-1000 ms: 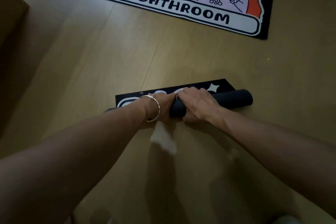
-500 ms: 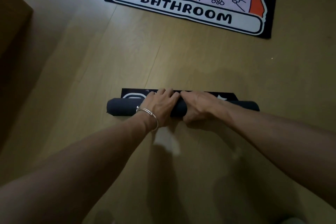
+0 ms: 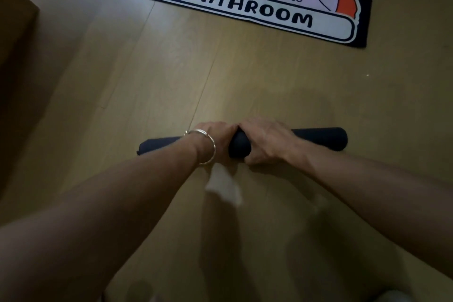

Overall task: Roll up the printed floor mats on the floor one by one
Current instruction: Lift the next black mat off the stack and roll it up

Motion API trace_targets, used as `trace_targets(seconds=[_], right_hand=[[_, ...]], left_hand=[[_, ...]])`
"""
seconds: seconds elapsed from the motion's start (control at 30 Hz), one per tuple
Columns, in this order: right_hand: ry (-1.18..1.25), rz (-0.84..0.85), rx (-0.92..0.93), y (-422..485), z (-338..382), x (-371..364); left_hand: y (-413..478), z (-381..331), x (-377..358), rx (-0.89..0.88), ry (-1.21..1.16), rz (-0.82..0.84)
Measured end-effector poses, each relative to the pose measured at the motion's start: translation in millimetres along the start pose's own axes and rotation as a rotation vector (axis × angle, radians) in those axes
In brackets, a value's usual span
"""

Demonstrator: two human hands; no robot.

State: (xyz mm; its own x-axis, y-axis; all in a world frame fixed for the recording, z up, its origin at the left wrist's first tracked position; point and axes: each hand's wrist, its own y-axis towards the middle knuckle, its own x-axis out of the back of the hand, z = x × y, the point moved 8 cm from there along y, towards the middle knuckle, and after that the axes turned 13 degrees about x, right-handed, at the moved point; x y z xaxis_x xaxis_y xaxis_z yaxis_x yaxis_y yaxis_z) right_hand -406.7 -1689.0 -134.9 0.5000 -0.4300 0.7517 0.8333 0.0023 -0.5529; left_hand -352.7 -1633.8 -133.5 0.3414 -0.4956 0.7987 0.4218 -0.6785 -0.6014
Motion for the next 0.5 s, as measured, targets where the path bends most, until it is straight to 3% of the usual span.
trace_targets(seconds=[0.07,0.13,0.33,0.5], right_hand=[[-0.07,-0.021,0.018,2.2,7.1,-2.0],[-0.019,-0.001,-0.013,1.7,5.1,-0.2],[0.366,0.101,-0.03,-2.7,-9.1,-2.9],[0.673,0.268,-0.102,-14.6,-18.0,-21.6]], left_hand=[[0.3,1.3,0.0,0.008,-0.057,0.09],[-2.2,1.9,2.6,0.022,-0.027,0.029],[-11.3,-13.7,14.7,-0.11,0.207,-0.315],[-9.9,-27.0,20.6,-0.233,0.239,-0.273]])
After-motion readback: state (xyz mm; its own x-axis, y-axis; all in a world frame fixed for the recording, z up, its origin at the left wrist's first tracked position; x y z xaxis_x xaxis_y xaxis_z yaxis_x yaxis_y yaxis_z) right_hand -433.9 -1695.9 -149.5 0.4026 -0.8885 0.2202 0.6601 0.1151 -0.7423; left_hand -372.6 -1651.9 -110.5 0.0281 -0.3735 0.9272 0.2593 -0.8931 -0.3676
